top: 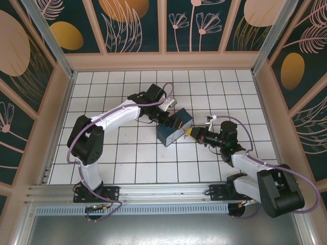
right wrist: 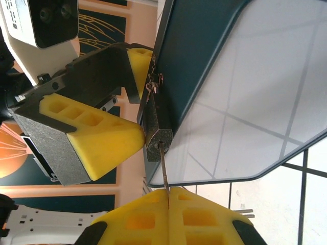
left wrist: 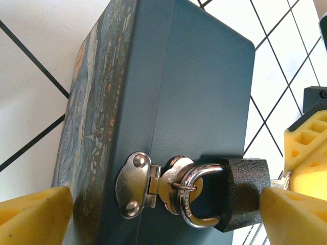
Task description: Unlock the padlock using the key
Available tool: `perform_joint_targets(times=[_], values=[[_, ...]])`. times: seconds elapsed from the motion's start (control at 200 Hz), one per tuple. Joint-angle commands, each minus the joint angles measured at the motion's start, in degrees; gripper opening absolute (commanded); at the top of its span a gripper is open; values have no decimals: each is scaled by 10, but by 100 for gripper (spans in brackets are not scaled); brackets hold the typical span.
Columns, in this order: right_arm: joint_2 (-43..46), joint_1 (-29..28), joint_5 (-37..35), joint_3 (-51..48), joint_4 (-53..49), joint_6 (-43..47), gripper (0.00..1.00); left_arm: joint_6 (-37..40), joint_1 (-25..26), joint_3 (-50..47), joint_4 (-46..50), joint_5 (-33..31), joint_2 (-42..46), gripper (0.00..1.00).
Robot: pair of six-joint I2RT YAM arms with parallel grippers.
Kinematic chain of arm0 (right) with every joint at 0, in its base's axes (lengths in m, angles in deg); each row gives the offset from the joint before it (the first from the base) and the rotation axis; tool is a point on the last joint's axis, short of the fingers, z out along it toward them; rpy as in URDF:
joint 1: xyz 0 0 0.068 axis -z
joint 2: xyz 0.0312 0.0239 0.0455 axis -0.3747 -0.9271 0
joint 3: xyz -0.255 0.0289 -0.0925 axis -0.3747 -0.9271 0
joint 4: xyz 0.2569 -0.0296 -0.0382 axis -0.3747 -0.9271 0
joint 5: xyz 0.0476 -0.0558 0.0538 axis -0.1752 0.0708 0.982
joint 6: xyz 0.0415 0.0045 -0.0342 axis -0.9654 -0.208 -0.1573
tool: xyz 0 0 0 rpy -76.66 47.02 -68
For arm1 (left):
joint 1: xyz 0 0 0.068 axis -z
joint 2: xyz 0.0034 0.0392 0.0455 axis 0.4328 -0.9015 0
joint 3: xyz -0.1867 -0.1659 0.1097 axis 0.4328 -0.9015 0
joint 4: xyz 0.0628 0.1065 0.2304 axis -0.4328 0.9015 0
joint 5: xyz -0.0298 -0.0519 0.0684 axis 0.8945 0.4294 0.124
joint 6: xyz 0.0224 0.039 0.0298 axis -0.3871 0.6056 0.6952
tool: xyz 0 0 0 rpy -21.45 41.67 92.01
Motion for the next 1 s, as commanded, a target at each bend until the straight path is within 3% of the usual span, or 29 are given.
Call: perform_joint_targets(times=[0.0, 0.26, 0.766, 0.996], values=[[-10, -5, 16, -6, 90, -37, 0, 4, 2, -23, 20, -6, 2, 92], [-47, -6, 18, -27, 208, -114, 0, 1, -7, -35, 7, 11, 7, 92], [-55, -21, 5, -7, 191, -125, 0, -12, -14, -54, -16, 32, 11, 91], [-80, -29, -16, -22, 243, -147, 0, -18, -22, -65, -28, 45, 16, 91]])
